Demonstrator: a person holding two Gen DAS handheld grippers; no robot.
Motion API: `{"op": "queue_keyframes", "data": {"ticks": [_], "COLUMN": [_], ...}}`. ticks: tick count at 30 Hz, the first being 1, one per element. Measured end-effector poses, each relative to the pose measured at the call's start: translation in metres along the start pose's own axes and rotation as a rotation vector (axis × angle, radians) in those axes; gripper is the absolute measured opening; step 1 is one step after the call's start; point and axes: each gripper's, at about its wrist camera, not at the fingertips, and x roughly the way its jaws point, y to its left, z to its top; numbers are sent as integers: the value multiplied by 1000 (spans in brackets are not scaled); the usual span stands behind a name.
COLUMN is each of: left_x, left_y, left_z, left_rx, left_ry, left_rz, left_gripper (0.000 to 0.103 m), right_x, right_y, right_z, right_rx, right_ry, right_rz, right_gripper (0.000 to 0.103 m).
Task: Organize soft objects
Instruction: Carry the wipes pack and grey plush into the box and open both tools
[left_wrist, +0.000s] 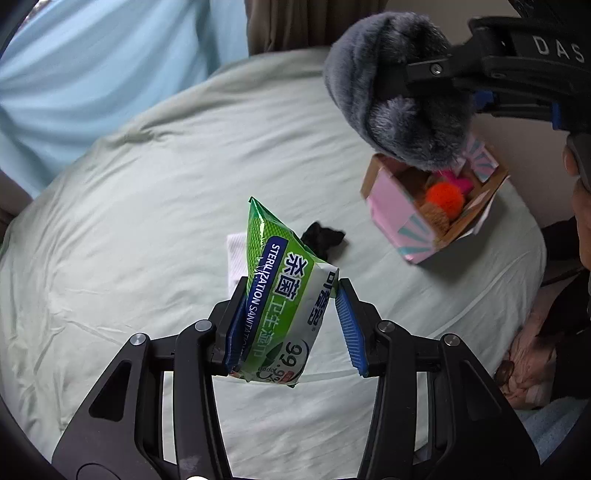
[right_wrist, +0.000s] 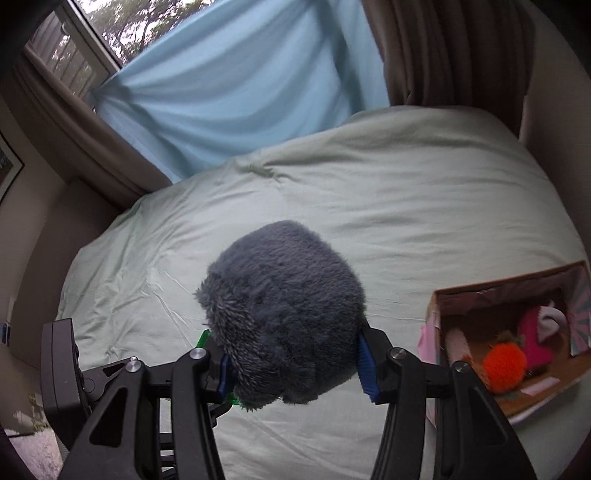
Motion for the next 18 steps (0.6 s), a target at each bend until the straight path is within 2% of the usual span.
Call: {"op": "queue_keyframes", "data": {"ticks": [9, 14, 18], "left_x": [-44, -49, -42], "left_y": [-57, -92, -126], "left_z": [35, 65, 87], "left_rx": [-12, -47, -85], "left_ry": [-69, -105, -122], "left_rz": [-31, -34, -47], "left_gripper": [42, 42, 42], "right_x": [-90, -125, -140], "right_y": [-34, -81, -131], "right_z": [2, 8, 14], "right_rx": [46, 92, 125], "right_ry": [-94, -121, -94], "right_rz": [-74, -104, -132], "right_gripper": [48, 48, 48]}}
